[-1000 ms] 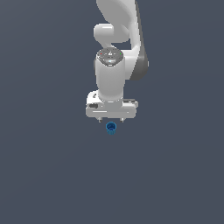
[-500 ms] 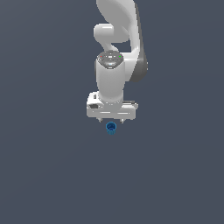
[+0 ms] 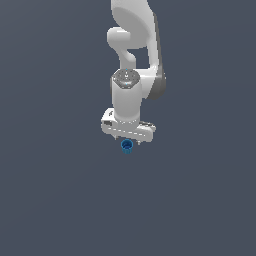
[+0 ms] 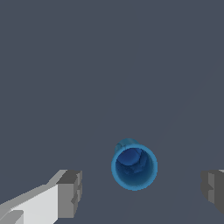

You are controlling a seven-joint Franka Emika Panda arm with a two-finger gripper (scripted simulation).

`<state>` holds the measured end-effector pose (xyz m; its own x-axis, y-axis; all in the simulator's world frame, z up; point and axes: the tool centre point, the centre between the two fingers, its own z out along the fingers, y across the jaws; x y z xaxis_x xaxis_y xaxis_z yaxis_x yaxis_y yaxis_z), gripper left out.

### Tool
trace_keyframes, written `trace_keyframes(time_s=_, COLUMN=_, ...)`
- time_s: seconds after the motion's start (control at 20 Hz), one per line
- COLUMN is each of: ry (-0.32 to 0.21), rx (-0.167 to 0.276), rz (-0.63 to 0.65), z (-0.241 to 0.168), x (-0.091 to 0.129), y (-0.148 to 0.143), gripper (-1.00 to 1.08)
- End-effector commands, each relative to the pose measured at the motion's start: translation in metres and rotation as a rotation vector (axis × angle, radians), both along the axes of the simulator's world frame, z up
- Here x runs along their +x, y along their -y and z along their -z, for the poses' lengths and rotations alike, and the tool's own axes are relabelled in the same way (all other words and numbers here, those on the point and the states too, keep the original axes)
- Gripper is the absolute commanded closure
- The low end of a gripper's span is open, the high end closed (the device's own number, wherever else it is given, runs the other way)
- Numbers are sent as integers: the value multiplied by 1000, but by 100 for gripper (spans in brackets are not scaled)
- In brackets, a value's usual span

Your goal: Pick up the object and move it to a goal position.

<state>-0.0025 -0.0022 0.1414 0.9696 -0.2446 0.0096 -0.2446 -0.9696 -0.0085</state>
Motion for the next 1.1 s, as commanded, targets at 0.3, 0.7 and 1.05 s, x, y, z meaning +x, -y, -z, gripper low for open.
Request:
trace_keyframes(time_s=0.3, ry=-9, rx=-1, rz=197, z=34, x=-16, y=1, gripper=-92)
trace_keyframes(time_s=0.7, ry=-12, rx=-4, rz=291, z=49, x=-24, y=2, gripper=-92)
trace_keyframes(time_s=1.05, ry=-13, rx=-4, rz=298, z=52, x=-25, y=2, gripper=-92)
